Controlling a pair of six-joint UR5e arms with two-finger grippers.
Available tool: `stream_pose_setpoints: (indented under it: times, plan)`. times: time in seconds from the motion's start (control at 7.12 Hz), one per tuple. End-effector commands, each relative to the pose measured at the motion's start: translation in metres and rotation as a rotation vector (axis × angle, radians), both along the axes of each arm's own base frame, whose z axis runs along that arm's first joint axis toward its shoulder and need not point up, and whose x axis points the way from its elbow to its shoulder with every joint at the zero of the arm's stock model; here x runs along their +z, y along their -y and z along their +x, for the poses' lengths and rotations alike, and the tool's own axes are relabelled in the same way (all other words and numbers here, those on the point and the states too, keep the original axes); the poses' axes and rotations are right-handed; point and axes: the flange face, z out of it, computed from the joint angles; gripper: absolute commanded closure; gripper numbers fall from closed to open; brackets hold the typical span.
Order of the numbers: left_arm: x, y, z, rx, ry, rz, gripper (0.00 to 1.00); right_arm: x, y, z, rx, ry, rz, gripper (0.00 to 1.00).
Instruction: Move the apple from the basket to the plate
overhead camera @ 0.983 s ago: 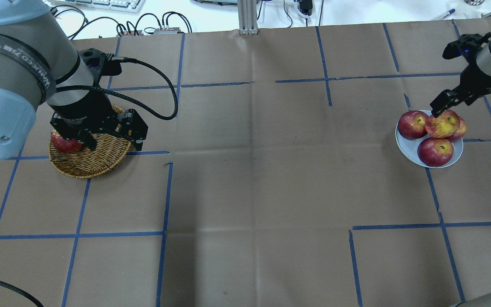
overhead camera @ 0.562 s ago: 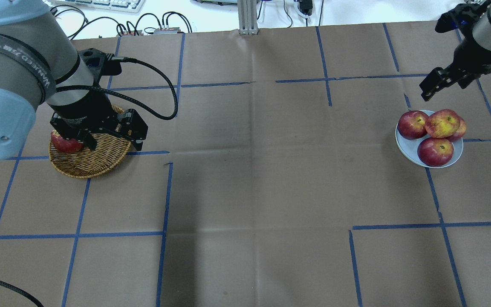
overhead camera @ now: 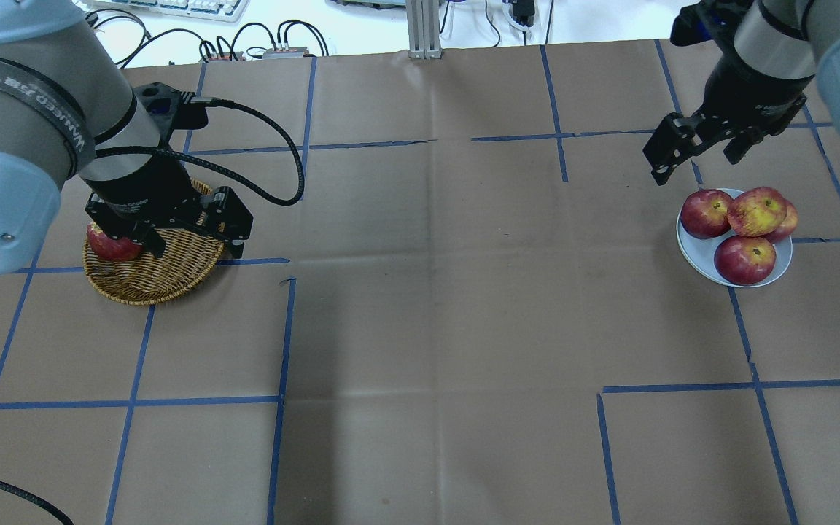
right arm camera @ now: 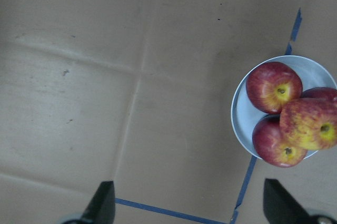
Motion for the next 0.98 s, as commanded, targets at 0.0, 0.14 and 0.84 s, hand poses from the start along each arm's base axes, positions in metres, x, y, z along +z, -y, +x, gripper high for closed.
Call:
stream_pose_setpoints:
  times: [0.0,0.14,0.84]
  plan:
    - [-0.001,0.001,0.000,0.000,0.000,0.002,0.01,0.006,-0.008,0.020,-0.082,-0.004,-0.004,0.00]
    - [-0.001,0.000,0.000,0.000,0.000,0.004,0.01,0.006,-0.011,0.034,-0.136,0.000,-0.005,0.00]
    - [-0.005,0.002,0.000,0.001,0.000,0.012,0.01,0.014,-0.003,0.037,-0.116,-0.003,-0.020,0.00]
